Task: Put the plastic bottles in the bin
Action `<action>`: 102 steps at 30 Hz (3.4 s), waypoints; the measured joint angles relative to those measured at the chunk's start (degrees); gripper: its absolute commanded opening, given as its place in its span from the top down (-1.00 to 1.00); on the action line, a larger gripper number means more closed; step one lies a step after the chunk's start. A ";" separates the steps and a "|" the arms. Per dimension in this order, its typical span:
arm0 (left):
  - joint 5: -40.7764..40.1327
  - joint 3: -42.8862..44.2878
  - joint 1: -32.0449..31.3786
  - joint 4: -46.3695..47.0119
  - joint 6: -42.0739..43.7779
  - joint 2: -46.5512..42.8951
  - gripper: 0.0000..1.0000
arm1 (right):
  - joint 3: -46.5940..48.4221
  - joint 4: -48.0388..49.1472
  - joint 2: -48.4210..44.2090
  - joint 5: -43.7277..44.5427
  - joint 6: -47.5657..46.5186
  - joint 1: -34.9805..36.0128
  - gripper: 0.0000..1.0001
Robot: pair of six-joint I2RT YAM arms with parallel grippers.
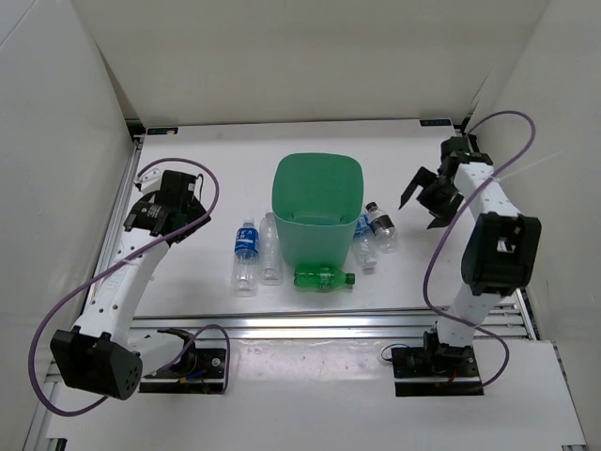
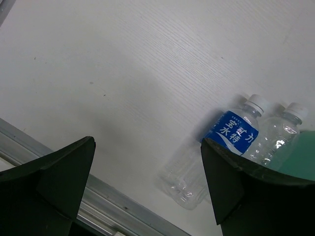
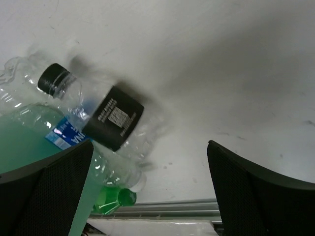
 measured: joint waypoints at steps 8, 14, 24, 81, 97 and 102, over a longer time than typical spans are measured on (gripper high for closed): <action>-0.02 0.44 -0.11 1.40 1.49 2.03 -0.99 | 10.49 2.21 15.26 -3.82 -4.39 6.71 -1.00; -0.59 1.66 -0.11 1.18 1.86 3.58 -0.99 | 12.98 2.97 18.32 -4.87 -5.88 10.12 -1.00; -0.90 2.73 -0.11 0.02 1.86 5.90 -0.99 | 7.21 3.10 18.62 -2.60 -5.90 9.79 -0.48; 17.00 -4.85 -0.74 15.28 6.51 11.04 -0.99 | 50.95 -12.70 -1.01 -13.00 1.25 22.49 -0.98; 34.62 -18.91 -3.21 30.93 13.20 18.38 -0.99 | 51.34 -18.32 0.52 -16.17 -1.73 21.86 -0.98; 37.75 -18.95 -3.56 32.70 14.10 21.79 -0.25 | 51.34 -18.88 0.55 -18.12 -1.81 20.15 -0.98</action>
